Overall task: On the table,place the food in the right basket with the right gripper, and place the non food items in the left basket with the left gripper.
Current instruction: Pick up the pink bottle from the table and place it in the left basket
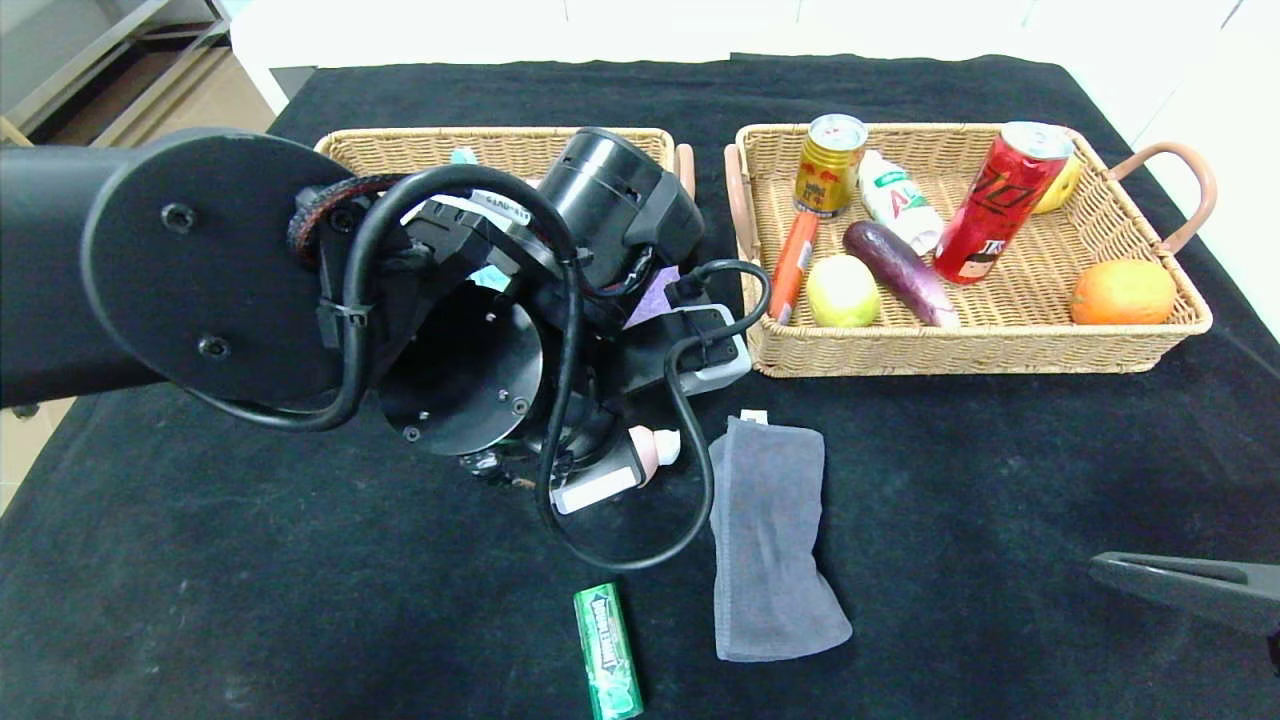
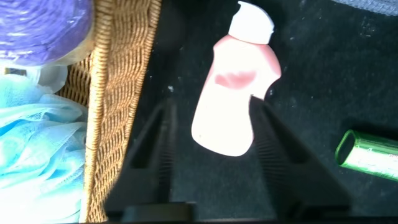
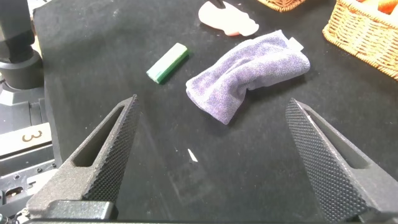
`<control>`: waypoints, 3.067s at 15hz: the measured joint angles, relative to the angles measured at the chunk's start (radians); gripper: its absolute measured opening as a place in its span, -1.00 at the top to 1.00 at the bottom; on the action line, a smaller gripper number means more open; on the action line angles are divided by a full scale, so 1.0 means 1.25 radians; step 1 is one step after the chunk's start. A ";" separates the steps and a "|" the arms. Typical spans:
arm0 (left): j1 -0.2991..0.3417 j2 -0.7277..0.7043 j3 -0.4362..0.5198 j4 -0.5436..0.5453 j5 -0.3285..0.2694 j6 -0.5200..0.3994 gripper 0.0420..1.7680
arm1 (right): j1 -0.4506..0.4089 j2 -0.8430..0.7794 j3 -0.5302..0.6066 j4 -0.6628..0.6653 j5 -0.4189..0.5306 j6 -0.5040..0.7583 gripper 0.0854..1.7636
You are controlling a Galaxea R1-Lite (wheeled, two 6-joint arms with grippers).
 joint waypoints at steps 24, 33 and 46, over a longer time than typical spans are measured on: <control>0.030 0.102 -0.052 0.006 -0.008 -0.014 -0.90 | -0.001 0.000 0.002 0.000 -0.001 0.000 -0.94; 0.030 0.112 -0.049 0.003 -0.008 -0.021 0.12 | -0.001 0.000 0.002 0.000 -0.001 0.001 -0.94; 0.001 0.048 -0.054 0.016 -0.004 -0.021 0.12 | -0.001 0.002 0.004 0.002 -0.001 0.000 -0.94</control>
